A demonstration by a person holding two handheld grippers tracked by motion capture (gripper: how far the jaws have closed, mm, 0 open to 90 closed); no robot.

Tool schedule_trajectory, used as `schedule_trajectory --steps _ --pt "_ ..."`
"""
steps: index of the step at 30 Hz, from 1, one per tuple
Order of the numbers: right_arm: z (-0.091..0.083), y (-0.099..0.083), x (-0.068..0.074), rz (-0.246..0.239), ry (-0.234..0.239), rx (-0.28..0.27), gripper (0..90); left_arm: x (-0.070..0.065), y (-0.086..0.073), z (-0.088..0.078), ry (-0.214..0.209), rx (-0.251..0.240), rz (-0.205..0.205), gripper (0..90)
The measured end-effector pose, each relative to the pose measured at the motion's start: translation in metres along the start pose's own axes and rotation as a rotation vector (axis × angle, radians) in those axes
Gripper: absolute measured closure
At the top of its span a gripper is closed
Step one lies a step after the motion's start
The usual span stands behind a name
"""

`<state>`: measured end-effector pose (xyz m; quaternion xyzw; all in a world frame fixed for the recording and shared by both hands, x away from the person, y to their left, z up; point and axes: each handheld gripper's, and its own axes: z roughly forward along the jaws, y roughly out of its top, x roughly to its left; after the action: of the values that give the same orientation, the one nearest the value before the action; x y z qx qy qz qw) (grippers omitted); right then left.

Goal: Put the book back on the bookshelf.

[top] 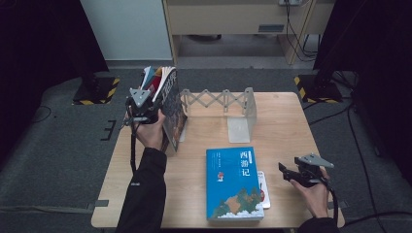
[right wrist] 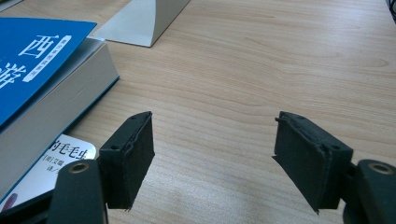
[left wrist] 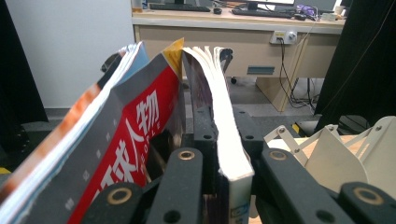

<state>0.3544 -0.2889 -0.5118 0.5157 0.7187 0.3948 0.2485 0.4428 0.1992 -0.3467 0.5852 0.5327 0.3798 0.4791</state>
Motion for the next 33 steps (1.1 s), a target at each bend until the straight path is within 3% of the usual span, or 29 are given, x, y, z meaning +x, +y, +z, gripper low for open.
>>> schedule_trajectory --steps 10,23,29,33 --pt "0.001 0.000 0.000 -0.002 -0.001 0.000 28.6 0.007 -0.005 0.000 0.040 -0.045 0.014 82.2" --pt "0.001 0.000 0.000 -0.009 0.002 0.002 28.6 0.009 -0.011 0.001 0.078 -0.051 0.067 82.0" --pt "0.001 0.000 0.001 -0.010 0.002 0.000 28.6 0.009 -0.013 0.001 0.080 -0.033 0.080 81.7" --pt "0.001 0.000 0.001 -0.008 0.003 0.002 28.5 0.010 -0.014 -0.002 0.063 -0.031 0.067 81.4"
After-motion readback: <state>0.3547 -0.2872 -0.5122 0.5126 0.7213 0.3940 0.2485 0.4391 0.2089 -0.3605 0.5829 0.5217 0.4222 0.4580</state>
